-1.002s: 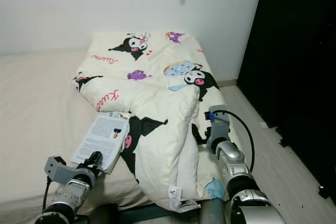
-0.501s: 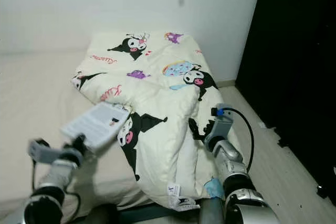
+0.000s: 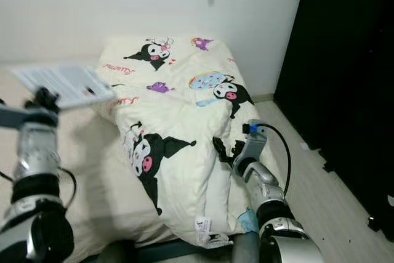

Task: Clean up the room

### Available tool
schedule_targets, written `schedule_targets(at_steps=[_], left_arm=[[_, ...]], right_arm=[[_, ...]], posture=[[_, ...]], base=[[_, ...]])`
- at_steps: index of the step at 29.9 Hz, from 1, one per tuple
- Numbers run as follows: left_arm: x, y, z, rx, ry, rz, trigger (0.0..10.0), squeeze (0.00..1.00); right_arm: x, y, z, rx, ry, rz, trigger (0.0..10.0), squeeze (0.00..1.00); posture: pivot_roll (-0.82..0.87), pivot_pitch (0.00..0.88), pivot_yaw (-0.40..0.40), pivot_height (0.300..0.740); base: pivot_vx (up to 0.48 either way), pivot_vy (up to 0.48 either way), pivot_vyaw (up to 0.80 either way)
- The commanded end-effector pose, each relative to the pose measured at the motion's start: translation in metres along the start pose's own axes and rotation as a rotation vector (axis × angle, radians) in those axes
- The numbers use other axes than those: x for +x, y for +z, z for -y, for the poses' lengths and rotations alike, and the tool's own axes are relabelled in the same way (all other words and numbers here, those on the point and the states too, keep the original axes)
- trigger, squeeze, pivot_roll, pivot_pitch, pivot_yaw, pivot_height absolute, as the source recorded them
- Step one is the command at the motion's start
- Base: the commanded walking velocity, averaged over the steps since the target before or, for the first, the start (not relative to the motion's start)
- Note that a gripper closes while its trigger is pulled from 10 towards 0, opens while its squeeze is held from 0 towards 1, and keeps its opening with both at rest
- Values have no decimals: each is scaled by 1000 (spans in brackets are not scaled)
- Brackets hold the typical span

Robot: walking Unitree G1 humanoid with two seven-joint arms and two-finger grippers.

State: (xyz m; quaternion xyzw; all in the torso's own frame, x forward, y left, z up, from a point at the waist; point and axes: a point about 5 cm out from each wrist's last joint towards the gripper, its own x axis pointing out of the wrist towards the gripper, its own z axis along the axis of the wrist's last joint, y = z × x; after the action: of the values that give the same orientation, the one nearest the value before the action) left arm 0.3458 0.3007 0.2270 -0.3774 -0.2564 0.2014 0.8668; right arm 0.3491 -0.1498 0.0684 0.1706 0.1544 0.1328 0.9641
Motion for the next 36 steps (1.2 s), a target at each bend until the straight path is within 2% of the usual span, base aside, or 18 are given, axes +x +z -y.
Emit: schedule_targets(at_steps=[1, 4, 5, 6, 7, 10, 16, 20, 22, 23, 26, 27, 28, 30, 32, 33, 34, 36], left_arm=[[4, 16, 13, 32, -39, 58, 0, 0], [4, 21, 20, 30, -54, 69, 0, 0], [3, 20, 22, 28, -61, 64, 0, 0], [3, 20, 22, 28, -61, 64, 0, 0], [2, 18, 24, 27, -63, 55, 0, 0], [-4, 7, 26, 17, -60, 11, 0, 0], [-12, -3, 34, 0, -67, -24, 0, 0], [-13, -4, 38, -6, -77, -28, 0, 0], [-12, -1, 46, -8, -107, -20, 0, 0], [-12, -1, 46, -8, -107, -20, 0, 0], [-8, -2, 53, 4, -133, -14, 0, 0], [-8, -2, 53, 4, -133, -14, 0, 0], [-7, -3, 55, -4, -134, -17, 0, 0], [-7, -3, 55, -4, -134, -17, 0, 0], [-8, -5, 63, -34, -146, -26, 0, 0], [-8, -5, 63, -34, -146, -26, 0, 0], [-9, -7, 66, -40, -154, -31, 0, 0], [-9, -7, 66, -40, -154, -31, 0, 0]], right_arm=[[2, -5, -5, 26, 9, -39, 10000, 0], [4, -5, -10, 75, 58, -31, 10000, 0], [5, -6, -15, 82, 96, -41, 9490, 0], [5, -6, -15, 82, 96, -41, 9490, 0], [6, -9, -21, 76, 128, -61, 0, 0], [8, -19, -35, 93, 202, -125, 0, 0], [10, -24, -36, 160, 162, -159, 0, 0], [12, -21, -44, 153, 214, -145, 0, 0], [14, -22, -74, 32, 402, -160, 0, 0], [14, -22, -74, 32, 402, -160, 0, 0], [7, -43, -119, -140, 701, -257, 0, 0], [7, -43, -119, -140, 701, -257, 0, 0], [3, -51, -129, -182, 778, -295, 0, 0], [3, -51, -129, -182, 778, -295, 0, 0], [-10, -64, -146, -231, 978, -385, 0, 0], [-10, -64, -146, -231, 978, -385, 0, 0], [-17, -66, -151, -239, 1064, -423, 0, 0], [-17, -66, -151, -239, 1064, -423, 0, 0]], posture=[[-96, 0, -25, 525], [-95, 0, -24, 525], [-95, 0, -21, 525], [-95, 0, -21, 525], [-96, 0, -20, 525], [-95, 0, -20, 525], [-88, 0, -25, 525], [-89, 0, -25, 525], [-91, 0, -26, 525], [-91, 0, -26, 525], [-86, 0, -29, 525], [-86, 0, -29, 525], [-86, 0, -29, 525], [-86, 0, -29, 525], [-81, 0, -34, 525], [-81, 0, -34, 525], [-82, 0, -35, 525], [-82, 0, -35, 525]], base=[[0, 0, 0], [0, 0, 0], [0, 0, 0], [0, 0, 0], [0, 0, 0], [0, 0, 0], [0, 0, 0], [0, 0, 0], [0, 0, 0], [0, 0, 0], [0, 0, 0], [0, 0, 0], [0, 0, 0], [0, 0, 0], [0, 0, 0], [0, 0, 0], [0, 0, 0], [0, 0, 0]])
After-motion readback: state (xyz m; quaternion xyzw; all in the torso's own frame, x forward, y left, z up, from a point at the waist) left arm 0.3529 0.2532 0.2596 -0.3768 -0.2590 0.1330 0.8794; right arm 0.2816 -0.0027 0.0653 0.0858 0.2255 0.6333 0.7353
